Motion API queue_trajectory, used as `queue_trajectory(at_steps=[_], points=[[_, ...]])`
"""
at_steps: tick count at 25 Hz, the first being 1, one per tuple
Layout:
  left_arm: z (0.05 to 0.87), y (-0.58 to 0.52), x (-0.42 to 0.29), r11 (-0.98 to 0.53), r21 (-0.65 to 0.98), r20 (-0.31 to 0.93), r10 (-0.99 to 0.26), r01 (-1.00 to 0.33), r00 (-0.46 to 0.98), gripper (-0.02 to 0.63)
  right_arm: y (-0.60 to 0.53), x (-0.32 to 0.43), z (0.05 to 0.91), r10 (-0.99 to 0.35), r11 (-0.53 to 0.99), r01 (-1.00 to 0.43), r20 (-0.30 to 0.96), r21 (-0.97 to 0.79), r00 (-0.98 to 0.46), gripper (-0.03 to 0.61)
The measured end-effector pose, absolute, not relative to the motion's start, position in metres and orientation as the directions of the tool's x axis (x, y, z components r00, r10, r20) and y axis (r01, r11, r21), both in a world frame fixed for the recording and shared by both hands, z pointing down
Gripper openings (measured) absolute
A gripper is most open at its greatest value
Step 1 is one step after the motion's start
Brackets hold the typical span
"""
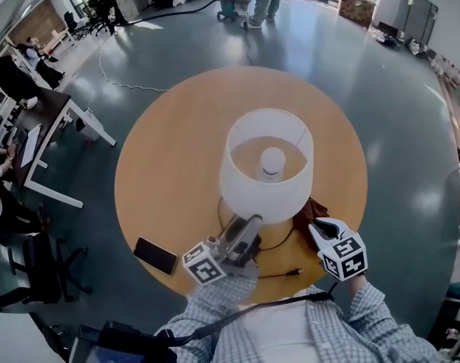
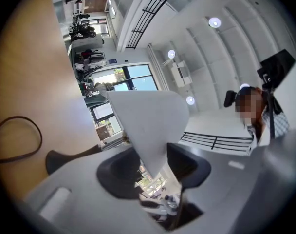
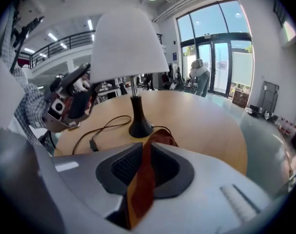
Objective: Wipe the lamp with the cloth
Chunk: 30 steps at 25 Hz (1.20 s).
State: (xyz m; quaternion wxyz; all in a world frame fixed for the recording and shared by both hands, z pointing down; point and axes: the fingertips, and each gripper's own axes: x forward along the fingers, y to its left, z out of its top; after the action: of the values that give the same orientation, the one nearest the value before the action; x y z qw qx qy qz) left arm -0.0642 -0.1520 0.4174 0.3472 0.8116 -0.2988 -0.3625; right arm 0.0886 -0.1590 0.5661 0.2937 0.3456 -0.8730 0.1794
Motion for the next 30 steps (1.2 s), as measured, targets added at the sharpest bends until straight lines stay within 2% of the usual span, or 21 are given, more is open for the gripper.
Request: queue_trajectory(at_steps=[1,3,6,11,13,16,22,26,30], points=[[0.418,-0.152,-0.064,-0.579,0.781,-0.379,-0.737,-0.234,0.560,0.173,-0.161,0.089,0.576,-0.480,0.706,-0.703,0.668,-0.091,-0.569,0.079],[0.418,-0.152,-0.065,-0.577,0.782,-0.376,-0.737,-0.234,0.561,0.173,-0.164,0.089,0.598,-0.444,0.712,-0.698,0.719,-0.080,-0.535,0.148],[0.418,-0.152,-0.066,-0.578,0.783,-0.377,-0.736,-0.231,0.563,0.173,-0.166,0.087,0.628,-0.409,0.707,-0.704,0.776,-0.063,-0.480,0.163],[0.418,-0.153,-0.068,-0.580,0.782,-0.378,-0.733,-0.228,0.566,0.173,-0.171,0.077,0.647,-0.411,0.698,-0.715,0.797,-0.038,-0.443,0.176],[0.419,-0.153,-0.067,-0.580,0.783,-0.379,-0.733,-0.227,0.565,0.173,-0.173,0.078,0.647,-0.416,0.692,-0.720,0.793,-0.041,-0.444,0.154],[0.422,-0.152,-0.067,-0.579,0.783,-0.379,-0.734,-0.227,0.563,0.173,-0.177,0.085,0.638,-0.439,0.637,-0.763,0.763,-0.107,-0.474,0.089],[0.425,-0.153,-0.070,-0.580,0.780,-0.380,-0.738,-0.236,0.557,0.170,-0.197,0.100,0.559,-0.594,0.511,-0.800,0.544,-0.314,-0.593,0.080],[0.425,-0.151,-0.067,-0.577,0.782,-0.379,-0.741,-0.237,0.554,0.165,-0.214,0.100,0.457,-0.662,0.572,-0.734,0.322,-0.366,-0.677,0.079],[0.426,-0.152,-0.068,-0.576,0.781,-0.378,-0.744,-0.242,0.551,0.160,-0.231,0.090,0.349,-0.689,0.665,-0.679,0.095,-0.311,-0.718,0.078]])
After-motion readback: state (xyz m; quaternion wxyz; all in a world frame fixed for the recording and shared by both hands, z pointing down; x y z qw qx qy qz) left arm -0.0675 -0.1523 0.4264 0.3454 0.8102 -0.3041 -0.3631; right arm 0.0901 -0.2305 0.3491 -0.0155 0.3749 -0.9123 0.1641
